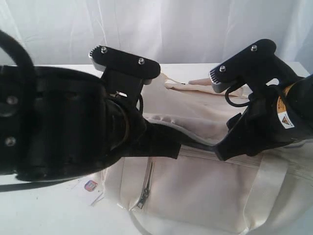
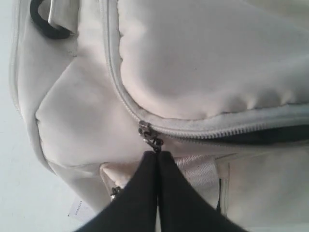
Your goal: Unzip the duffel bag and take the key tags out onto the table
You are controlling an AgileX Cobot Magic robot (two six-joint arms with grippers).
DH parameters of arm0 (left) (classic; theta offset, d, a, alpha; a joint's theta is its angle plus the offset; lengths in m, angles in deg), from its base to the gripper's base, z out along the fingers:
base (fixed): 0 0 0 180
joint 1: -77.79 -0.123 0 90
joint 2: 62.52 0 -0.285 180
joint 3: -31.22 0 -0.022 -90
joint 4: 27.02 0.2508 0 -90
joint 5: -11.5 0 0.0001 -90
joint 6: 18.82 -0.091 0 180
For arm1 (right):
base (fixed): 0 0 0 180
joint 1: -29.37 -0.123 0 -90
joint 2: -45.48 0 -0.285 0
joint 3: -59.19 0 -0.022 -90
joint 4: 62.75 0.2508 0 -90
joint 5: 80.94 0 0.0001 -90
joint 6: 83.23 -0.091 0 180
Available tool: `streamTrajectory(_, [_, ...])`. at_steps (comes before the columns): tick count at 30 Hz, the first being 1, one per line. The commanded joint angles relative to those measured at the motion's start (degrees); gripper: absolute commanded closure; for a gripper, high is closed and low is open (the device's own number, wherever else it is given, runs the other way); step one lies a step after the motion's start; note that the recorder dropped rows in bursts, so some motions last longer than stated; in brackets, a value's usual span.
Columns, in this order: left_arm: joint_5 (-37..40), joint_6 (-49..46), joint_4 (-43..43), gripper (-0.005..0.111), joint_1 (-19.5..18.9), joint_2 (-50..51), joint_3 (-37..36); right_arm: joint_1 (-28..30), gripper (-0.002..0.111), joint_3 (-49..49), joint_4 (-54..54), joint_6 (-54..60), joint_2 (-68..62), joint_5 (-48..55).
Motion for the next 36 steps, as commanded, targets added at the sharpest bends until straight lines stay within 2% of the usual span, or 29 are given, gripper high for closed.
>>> streamTrajectory(1, [2.29,-2.1,-0.6,0.107,-0.12,-2.31,0.59,0.15,0.059,0.32,-0.15,-0.49,0.42,0.03])
streamTrajectory(8, [6.94,-3.71,-2.89,0.107,-0.12,-3.62,0.59,0.15,0.059,0.32,-0.15,-0.49,0.42,0.03])
streamTrajectory(18, [6.44,-5.97,-3.29,0.107,-0.12,-3.7,0.59,0.15,0.059,0.32,-0.15,-0.49,0.42,0.03])
streamTrajectory(25, [6.52,-8.58,2.58,0.107,-0.12,-3.7,2.03,0.15,0.059,0.32,-0.04,-0.49,0.42,-0.34])
streamTrajectory(30, [6.59,-14.34,5.03,0.107,-0.12,-3.7,3.81,0.15,0.059,0.32,0.39,-0.23,0.42,-1.12])
streamTrajectory(36, [7.05,-21.24,3.7,0.107,-0.12,-3.7,3.95,0.15,0.059,0.32,4.23,4.49,1.21,-3.0])
